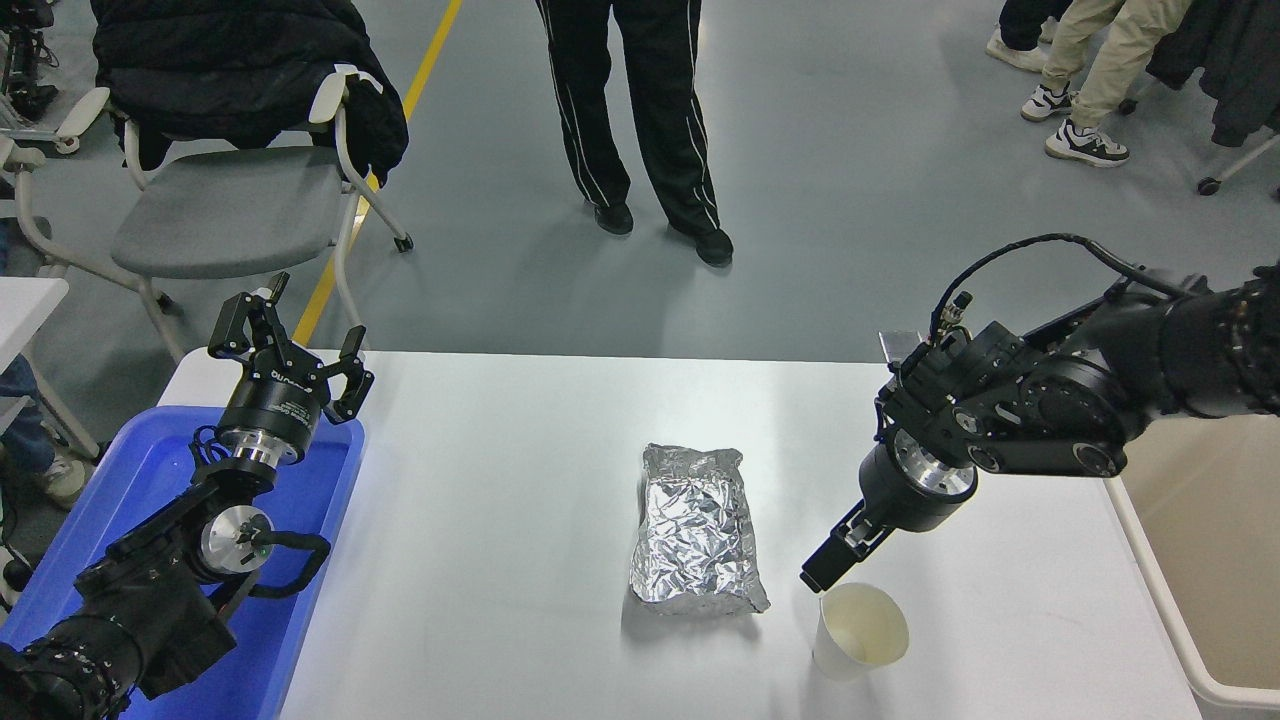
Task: Dispose of the paper cup in the dustbin
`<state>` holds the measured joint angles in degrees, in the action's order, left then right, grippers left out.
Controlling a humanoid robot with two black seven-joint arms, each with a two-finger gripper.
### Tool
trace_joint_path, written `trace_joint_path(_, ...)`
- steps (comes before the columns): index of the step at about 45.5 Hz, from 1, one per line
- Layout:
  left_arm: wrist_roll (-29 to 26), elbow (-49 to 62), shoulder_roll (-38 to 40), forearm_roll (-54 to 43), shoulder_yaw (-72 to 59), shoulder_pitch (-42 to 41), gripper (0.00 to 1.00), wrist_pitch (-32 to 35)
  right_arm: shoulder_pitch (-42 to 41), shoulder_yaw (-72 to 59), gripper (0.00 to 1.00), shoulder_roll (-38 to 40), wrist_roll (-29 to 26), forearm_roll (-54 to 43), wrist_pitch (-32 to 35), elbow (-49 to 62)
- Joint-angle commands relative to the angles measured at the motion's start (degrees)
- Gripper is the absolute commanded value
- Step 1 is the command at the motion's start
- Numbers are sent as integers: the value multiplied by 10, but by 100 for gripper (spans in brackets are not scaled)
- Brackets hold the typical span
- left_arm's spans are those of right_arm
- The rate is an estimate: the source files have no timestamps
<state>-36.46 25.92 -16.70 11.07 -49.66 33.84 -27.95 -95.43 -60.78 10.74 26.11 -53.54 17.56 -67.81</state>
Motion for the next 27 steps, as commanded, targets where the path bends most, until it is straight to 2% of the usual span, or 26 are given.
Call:
trace_joint_path(1,0,0,0,0,0,0,100,0,20,-2,100,16,1,-6,-1,1)
trace_joint_path(18,0,0,0,0,0,0,100,0,106,9,100,26,1,-19,-9,72)
trace_joint_path(27,1,0,0,0,0,0,100,0,133,8,98,33,3,-20,-38,90)
